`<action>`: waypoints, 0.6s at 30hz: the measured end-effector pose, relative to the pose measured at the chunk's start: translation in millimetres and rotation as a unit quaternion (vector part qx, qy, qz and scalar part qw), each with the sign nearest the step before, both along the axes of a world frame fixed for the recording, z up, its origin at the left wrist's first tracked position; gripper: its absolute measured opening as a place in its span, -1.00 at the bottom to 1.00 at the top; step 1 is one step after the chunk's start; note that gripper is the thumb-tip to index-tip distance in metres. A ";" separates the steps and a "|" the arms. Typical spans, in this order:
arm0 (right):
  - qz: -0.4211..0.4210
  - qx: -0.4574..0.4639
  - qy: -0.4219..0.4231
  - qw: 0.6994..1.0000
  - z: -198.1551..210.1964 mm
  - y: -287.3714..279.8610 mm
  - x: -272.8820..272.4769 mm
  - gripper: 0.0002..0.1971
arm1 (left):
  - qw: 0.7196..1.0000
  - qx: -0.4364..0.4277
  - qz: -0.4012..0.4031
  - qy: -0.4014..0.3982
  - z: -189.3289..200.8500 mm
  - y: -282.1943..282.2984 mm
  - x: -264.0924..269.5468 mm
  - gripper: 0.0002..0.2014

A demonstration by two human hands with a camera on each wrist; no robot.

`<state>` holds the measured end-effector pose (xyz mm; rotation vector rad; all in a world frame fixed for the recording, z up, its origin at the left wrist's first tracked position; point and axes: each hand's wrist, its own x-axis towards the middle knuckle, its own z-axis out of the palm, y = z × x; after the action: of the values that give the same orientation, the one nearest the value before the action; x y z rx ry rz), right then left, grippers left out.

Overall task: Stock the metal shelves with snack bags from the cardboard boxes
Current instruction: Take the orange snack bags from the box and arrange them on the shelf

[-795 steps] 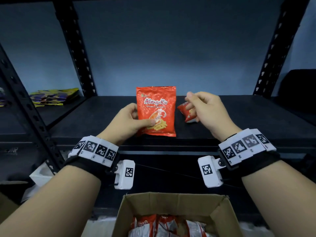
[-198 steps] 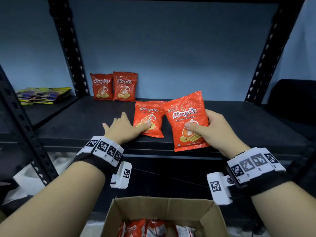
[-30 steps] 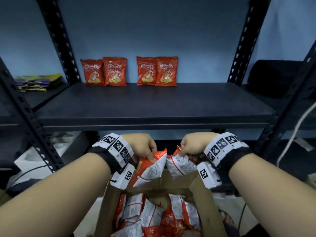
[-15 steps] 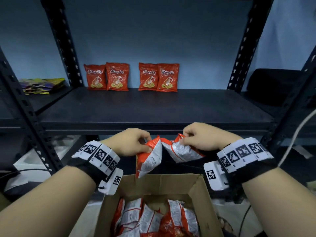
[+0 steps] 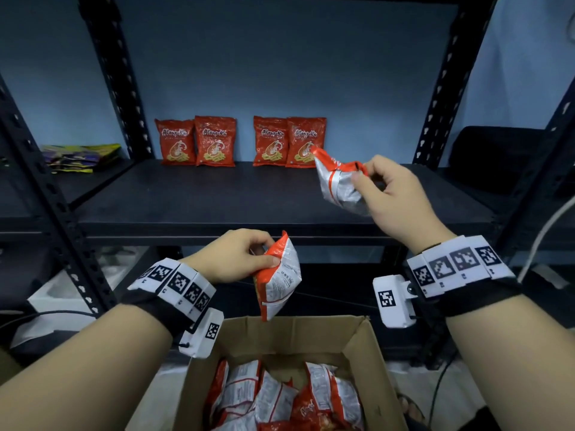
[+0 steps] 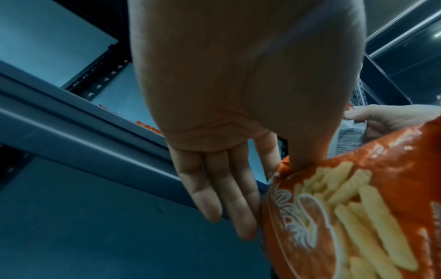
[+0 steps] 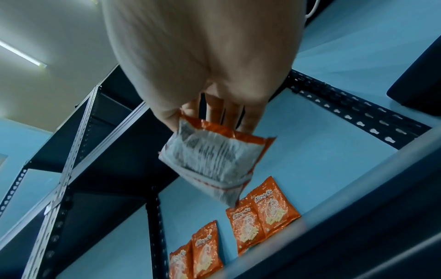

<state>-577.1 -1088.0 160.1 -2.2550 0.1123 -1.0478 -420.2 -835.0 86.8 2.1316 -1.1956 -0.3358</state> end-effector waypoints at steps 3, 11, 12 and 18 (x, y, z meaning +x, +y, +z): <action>-0.041 -0.093 0.003 0.995 -10.0 -6.0 9.0 -0.81 | 1.000 0.008 -0.002 0.012 -2.0 0.1 0.4 -0.95; -0.061 -0.151 0.177 0.971 -51.5 -27.6 38.6 -0.70 | 0.999 0.013 -0.008 0.033 -6.2 0.3 1.1 -0.93; -0.061 -0.147 0.188 0.969 -53.7 -26.0 40.5 -0.71 | 0.999 0.014 -0.008 0.033 -7.2 -0.1 1.9 -0.93; -0.071 -0.144 0.212 0.964 -58.2 -17.2 46.8 -0.48 | 0.999 0.019 -0.023 0.032 -12.6 -7.3 4.6 -0.94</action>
<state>-530.3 -1105.2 101.9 -2.7464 0.3228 -0.6652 -415.6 -842.4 74.2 2.1121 -1.2106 -0.4476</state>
